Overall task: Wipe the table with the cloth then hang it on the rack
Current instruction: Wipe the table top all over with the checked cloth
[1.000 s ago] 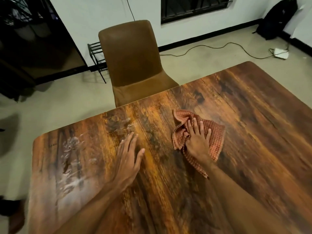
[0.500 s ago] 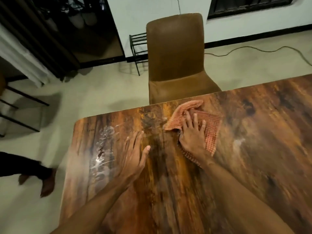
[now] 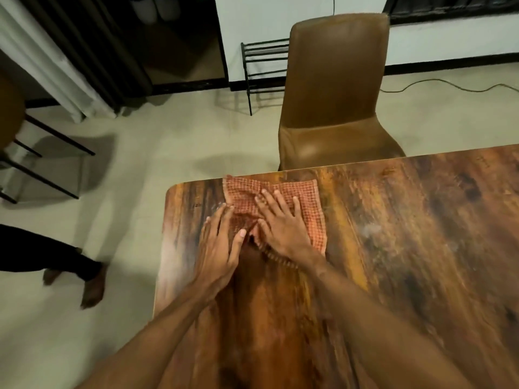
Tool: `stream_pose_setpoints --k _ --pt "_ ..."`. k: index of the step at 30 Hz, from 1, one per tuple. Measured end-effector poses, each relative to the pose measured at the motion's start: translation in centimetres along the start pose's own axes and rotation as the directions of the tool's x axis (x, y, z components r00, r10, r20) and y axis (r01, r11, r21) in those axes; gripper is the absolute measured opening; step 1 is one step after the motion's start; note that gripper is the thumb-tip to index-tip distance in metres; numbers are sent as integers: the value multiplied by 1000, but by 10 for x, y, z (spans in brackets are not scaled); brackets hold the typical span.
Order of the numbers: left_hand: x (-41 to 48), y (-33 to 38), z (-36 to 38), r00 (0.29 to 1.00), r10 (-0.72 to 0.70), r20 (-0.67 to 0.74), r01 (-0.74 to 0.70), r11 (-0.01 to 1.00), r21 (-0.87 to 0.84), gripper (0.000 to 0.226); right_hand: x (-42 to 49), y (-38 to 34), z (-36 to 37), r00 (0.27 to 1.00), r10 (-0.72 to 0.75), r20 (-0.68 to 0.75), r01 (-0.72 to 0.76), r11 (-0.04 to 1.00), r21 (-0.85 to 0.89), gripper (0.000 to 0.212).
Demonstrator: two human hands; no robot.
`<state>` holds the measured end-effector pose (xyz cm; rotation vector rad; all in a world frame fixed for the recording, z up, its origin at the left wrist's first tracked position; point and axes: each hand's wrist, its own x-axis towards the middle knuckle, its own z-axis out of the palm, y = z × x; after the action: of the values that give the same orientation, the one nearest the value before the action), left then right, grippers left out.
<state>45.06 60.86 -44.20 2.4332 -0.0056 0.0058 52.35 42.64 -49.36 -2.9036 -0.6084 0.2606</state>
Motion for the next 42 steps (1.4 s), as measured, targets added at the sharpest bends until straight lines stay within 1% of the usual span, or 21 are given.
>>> stream_pose_setpoints --k 2,4,7,8,12,15,18,20,21,24,25,26,29,30,32,34,36,38,40,41,42 --pt "3 -17 -15 999 1 -34 -1 1000 14 59 18 14 -7 988 151 20 -152 988 12 64" --pt "4 -39 -32 998 1 -55 0 1000 28 59 30 -8 -11 980 194 46 -194 981 -17 70" --pt "-3 -62 -49 997 -26 -68 27 1000 17 60 19 -84 6 997 -34 65 36 999 -28 65" --pt "-4 -69 -53 997 -36 -61 36 999 0 61 16 -97 11 996 -71 61 73 997 -30 64" --pt "-6 -88 -64 998 -43 -45 42 999 -7 61 59 -83 -1 998 12 65 -11 1000 -7 61" --pt "-9 -96 -72 998 -40 -49 39 999 -16 60 72 -106 -1 994 58 88 -58 998 -4 65" --pt "-12 -97 -80 998 -32 -48 30 999 -40 61 10 -149 25 993 -94 66 96 995 -29 65" --pt "-14 -98 -83 998 -27 -54 25 999 -38 61 -16 -140 30 987 -159 36 160 987 -30 62" --pt "-17 -99 -83 998 -27 -50 26 999 -38 61 -17 -131 26 991 -126 40 127 992 -24 61" --pt "-31 -95 -79 1000 -11 -27 11 1000 -19 61 -13 -112 6 977 207 52 -208 978 12 66" --pt "-36 -91 -76 1000 -7 -13 7 1000 -17 61 -20 -119 6 965 254 67 -255 967 11 71" --pt "-41 -85 -73 1000 0 4 0 1000 -19 61 -37 -132 9 972 227 63 -228 973 16 72" --pt "-58 -65 -61 998 47 42 -47 999 -1 61 -111 -161 33 997 -41 70 40 999 19 64" --pt "-63 -59 -56 997 64 52 -64 998 7 60 -126 -149 34 997 -46 63 46 999 5 62" --pt "-76 -44 -46 994 77 76 -78 997 4 61 -150 -108 24 987 157 13 -157 988 5 59" --pt "-90 -28 -36 991 84 100 -86 996 7 62 -179 -66 14 892 451 -9 -450 891 62 59" --pt "-105 -9 -25 986 119 117 -122 992 23 61 -217 -60 14 813 583 1 -579 807 117 58" --pt "-125 14 -11 978 166 128 -171 985 34 60 -266 -87 31 886 464 6 -461 879 122 58" --pt "-145 31 1 966 207 154 -213 977 24 62 -316 -109 49 972 233 30 -235 970 64 55" --pt "-159 41 11 956 237 173 -244 970 17 63 -340 -95 51 982 189 25 -190 980 53 55" --pt "-169 46 19 949 256 185 -263 965 14 64 -354 -71 46 976 218 6 -218 974 57 56"
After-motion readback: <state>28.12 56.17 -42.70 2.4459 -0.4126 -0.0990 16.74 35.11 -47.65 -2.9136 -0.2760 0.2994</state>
